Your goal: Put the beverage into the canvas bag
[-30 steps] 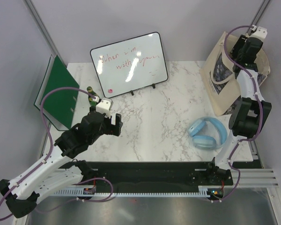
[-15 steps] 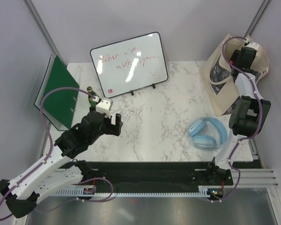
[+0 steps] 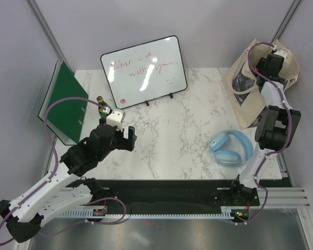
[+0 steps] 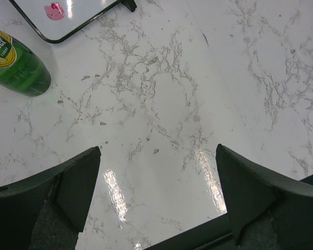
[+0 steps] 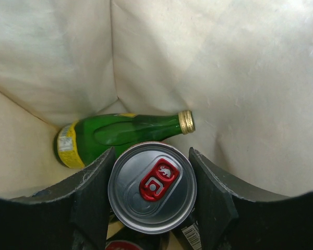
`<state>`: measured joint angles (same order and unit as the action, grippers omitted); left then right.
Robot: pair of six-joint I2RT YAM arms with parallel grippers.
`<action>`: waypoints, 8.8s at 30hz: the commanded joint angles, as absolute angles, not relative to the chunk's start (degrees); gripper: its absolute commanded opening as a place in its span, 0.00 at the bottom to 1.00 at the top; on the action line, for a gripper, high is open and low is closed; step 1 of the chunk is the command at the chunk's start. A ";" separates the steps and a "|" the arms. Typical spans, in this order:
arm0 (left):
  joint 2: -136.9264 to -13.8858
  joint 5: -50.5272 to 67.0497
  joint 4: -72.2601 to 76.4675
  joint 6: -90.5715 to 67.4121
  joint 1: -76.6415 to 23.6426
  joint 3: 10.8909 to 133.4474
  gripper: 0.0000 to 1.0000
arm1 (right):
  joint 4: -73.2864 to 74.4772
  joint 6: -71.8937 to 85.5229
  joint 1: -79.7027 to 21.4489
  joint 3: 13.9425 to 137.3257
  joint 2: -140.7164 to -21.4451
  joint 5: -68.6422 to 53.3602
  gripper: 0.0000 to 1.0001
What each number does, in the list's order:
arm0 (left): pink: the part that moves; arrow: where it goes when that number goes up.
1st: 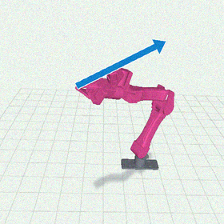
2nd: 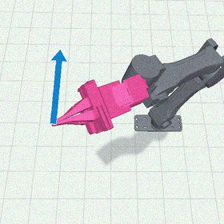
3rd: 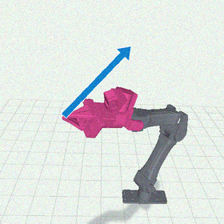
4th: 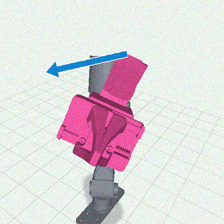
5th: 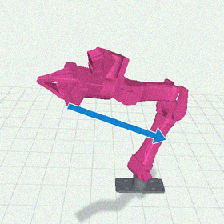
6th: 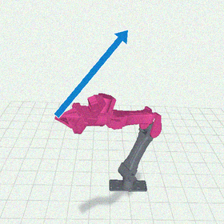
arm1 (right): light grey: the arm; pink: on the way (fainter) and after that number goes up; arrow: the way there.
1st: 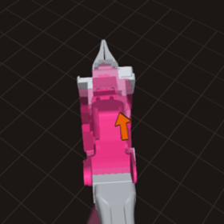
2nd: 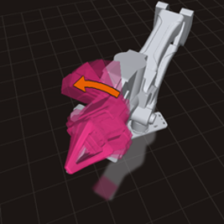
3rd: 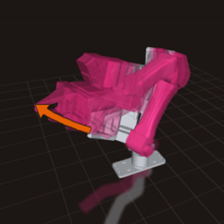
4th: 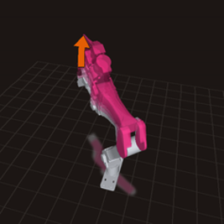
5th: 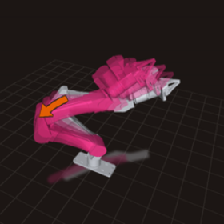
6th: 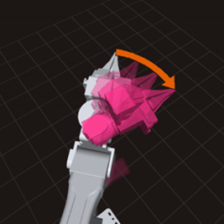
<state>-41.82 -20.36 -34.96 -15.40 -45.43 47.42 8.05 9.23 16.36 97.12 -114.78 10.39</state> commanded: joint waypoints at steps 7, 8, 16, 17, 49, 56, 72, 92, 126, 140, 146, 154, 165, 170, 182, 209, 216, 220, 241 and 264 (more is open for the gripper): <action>-40.69 -19.34 -32.70 -13.62 -45.09 47.46 0.98 | 15.21 11.42 16.26 100.20 -119.00 10.46 0.37; -40.69 -19.34 -32.70 -13.54 -45.09 47.46 0.98 | 15.12 11.34 16.17 100.20 -119.09 10.37 0.38; -40.78 -19.25 -32.61 -13.54 -45.09 47.37 0.98 | 16.34 11.43 16.17 102.12 -115.76 11.60 0.58; -40.78 -19.25 -32.69 -13.54 -45.09 47.37 0.98 | 16.35 11.34 16.17 102.56 -115.14 11.60 0.59; -38.94 -18.54 -32.43 -14.06 -45.09 47.20 0.98 | 25.57 10.37 11.79 104.33 -88.87 7.83 0.80; -39.81 -20.03 -32.52 -15.64 -45.09 47.11 0.98 | 26.63 12.83 -4.52 93.53 -77.36 7.55 0.80; -64.24 -35.50 -39.20 -27.69 -25.33 66.26 0.91 | 13.01 20.74 -19.78 61.97 -59.07 -4.65 0.81; -86.83 -34.19 -29.09 -22.33 -12.66 77.43 0.84 | 8.70 19.43 -21.27 57.66 -52.91 -6.33 0.82; -91.94 -33.05 -28.21 -19.07 -11.51 77.17 0.14 | 6.50 22.41 -21.36 54.49 -56.34 -6.06 0.81; -79.46 -29.01 -31.37 -15.38 -20.55 71.64 0.02 | 8.35 21.80 -21.36 52.65 -56.60 -5.18 0.81; -75.32 -26.64 -31.91 -18.80 -29.51 67.86 0.02 | 8.79 23.46 -21.53 51.59 -55.72 -5.10 0.81; -78.57 -23.47 -30.50 -21.71 -40.77 71.44 0.02 | 9.58 23.56 -25.22 48.78 -52.92 1.58 0.80; -84.37 -22.24 -25.93 -20.30 -50.27 72.69 0.04 | 12.57 21.62 -25.75 49.48 -50.89 5.18 0.82; -84.03 -22.15 -26.10 -20.92 -51.42 71.19 0.53 | 12.74 21.71 -25.75 50.45 -52.20 2.21 0.82; -81.57 -12.35 -37.44 -24.87 -46.16 82.79 1.00 | -3.24 22.67 -29.35 46.14 -51.50 -9.66 0.82; -55.81 -1.84 -33.92 -18.28 -15.03 52.99 1.00 | -17.32 6.16 -52.03 53.87 -86.82 -0.36 0.73; -55.20 -0.97 -33.75 -18.02 -15.03 52.47 1.00 | -14.41 3.78 -53.09 58.18 -91.05 6.32 0.53; -55.20 -0.35 -33.57 -18.11 -15.12 52.56 1.00 | -14.24 4.48 -53.44 58.18 -92.19 6.76 0.51; -55.28 -0.35 -33.31 -18.63 -15.03 52.29 1.00 | -15.38 8.17 -53.53 56.34 -93.25 7.82 0.40; -55.72 -0.26 -33.13 -18.46 -15.12 52.12 1.00 | -20.56 7.38 -53.00 53.17 -92.64 5.36 0.43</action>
<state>-56.05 0.01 -35.40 -20.10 -15.18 51.86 -16.49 7.11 -52.84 53.36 -92.58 6.44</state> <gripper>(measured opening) 0.996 0.561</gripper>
